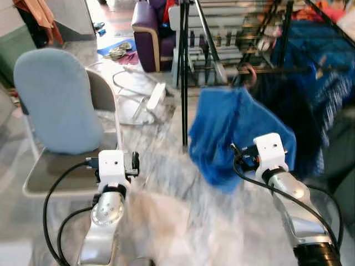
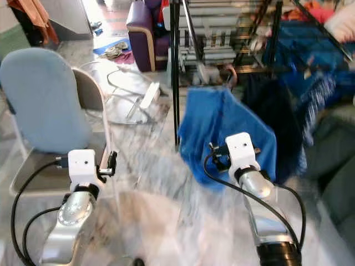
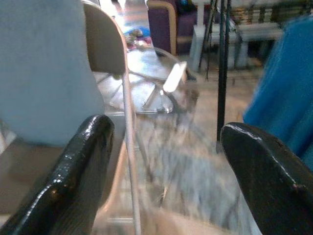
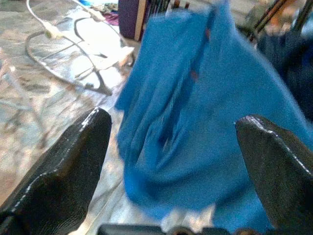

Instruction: Hang hanger

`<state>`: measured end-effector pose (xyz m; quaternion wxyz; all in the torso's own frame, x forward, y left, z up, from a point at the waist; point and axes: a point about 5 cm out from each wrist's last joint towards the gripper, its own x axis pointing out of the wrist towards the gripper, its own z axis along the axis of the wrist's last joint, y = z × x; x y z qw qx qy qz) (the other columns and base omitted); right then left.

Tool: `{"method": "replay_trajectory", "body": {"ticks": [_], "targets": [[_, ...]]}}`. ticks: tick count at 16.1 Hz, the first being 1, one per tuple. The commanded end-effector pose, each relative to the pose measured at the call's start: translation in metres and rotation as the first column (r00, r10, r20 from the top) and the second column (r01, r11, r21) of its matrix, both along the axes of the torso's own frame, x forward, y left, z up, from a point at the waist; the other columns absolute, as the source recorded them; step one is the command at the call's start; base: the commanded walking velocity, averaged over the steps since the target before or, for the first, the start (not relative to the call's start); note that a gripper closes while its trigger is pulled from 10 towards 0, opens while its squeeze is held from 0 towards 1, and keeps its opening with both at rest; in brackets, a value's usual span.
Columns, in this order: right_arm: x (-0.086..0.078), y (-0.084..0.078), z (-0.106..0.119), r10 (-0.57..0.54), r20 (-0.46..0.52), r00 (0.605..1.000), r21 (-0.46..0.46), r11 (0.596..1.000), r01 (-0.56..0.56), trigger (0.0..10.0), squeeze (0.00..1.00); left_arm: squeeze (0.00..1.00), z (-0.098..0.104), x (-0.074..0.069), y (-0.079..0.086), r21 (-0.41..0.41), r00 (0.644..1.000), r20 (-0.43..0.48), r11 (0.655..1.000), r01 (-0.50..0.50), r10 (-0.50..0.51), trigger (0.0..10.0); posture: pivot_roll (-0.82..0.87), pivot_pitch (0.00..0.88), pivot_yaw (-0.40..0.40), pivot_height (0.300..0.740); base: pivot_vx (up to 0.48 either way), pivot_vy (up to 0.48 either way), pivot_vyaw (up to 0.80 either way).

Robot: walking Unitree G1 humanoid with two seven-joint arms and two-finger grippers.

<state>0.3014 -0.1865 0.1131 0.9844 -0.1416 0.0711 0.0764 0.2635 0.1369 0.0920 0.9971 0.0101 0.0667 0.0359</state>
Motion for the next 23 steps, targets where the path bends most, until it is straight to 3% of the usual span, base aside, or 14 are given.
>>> {"method": "replay_trajectory", "body": {"ticks": [1, 4, 9, 18, 23], "targets": [[-0.002, 0.0, 0.001, 0.002, 0.0, 1.0, -0.002, 1.0, -0.002, 10.0, 0.0, 0.0, 0.003, -0.001, -0.003, 0.004, 1.0, 0.01, 1.0, 0.012, -0.012, 10.0, -0.11, 0.069, 0.026, 0.74, -0.266, 0.0, 0.0], [-0.004, 0.004, 0.0, 0.012, -0.005, 1.0, 0.004, 1.0, -0.012, 10.0, 0.0, 0.0, 0.008, -0.001, -0.004, -0.082, 0.998, 0.039, 0.995, 0.053, -0.05, 10.0, -0.11, 0.077, 0.022, 0.74, 0.0, 0.0, 0.0], [-0.003, 0.007, -0.001, 0.035, -0.015, 0.999, 0.008, 0.999, -0.035, 10.0, 0.0, 0.0, 0.012, -0.002, -0.002, -0.06, 0.996, 0.064, 0.996, 0.072, -0.068, 10.0, -0.11, 0.089, 0.017, 0.74, 0.0, -0.106, 0.0], [-0.005, 0.017, 0.001, 0.107, -0.006, 0.994, 0.017, 0.994, -0.107, 10.0, 0.0, 0.0, 0.009, -0.002, -0.004, -0.078, 0.996, 0.056, 0.994, 0.079, -0.075, 10.0, -0.11, 0.082, 0.016, 0.74, 0.0, -0.394, 0.0], [-0.006, 0.019, 0.0, 0.124, -0.015, 0.992, 0.015, 0.992, -0.124, 10.0, 0.0, 0.0, 0.007, -0.002, -0.005, -0.076, 0.995, 0.045, 0.993, 0.089, -0.086, 10.0, -0.11, 0.076, 0.018, 0.74, 0.0, -0.442, 0.76]]}}
